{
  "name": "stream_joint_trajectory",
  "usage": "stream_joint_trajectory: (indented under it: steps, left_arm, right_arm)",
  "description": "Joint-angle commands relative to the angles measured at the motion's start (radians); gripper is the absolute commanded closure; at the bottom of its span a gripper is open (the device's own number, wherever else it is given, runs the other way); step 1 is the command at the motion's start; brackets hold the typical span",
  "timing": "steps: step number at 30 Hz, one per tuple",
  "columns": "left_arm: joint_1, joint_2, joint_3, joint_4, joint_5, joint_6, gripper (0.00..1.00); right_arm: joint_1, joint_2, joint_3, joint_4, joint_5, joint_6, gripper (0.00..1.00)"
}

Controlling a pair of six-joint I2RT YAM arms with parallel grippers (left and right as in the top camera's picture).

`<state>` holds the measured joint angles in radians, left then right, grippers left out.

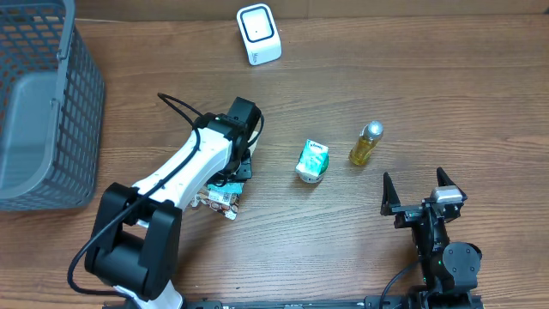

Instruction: Scan the item barcode

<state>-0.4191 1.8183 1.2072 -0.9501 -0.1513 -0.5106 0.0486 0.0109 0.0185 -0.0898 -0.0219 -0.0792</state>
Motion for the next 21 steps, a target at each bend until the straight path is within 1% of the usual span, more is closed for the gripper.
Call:
stream_joint_trajectory:
  steps: [1, 3, 8, 11, 19, 21]
  left_arm:
    - [-0.003, 0.079, -0.009, -0.002, 0.006, 0.027, 0.57]
    - [-0.003, 0.097, -0.009, -0.002, 0.002, 0.037, 0.51]
    - [-0.003, 0.13, -0.009, -0.007, 0.0, 0.057, 0.47]
    - [-0.003, 0.123, 0.006, -0.028, 0.008, 0.065, 0.4]
    - [-0.003, 0.025, 0.147, -0.117, 0.014, 0.065, 0.26]
    - [-0.003, -0.004, 0.179, -0.135, 0.013, 0.066, 0.2]
  right_arm:
    - [0.007, -0.008, -0.011, 0.007, 0.001, 0.0, 0.0]
    - [0.007, -0.008, -0.011, 0.007, 0.001, -0.001, 0.0]
    - [0.007, -0.008, -0.011, 0.007, 0.001, -0.001, 0.0]
    - [0.007, -0.008, -0.011, 0.007, 0.001, -0.001, 0.0]
    - [0.007, -0.008, -0.011, 0.007, 0.001, -0.001, 0.0]
    - [0.007, -0.008, -0.011, 0.007, 0.001, -0.001, 0.0]
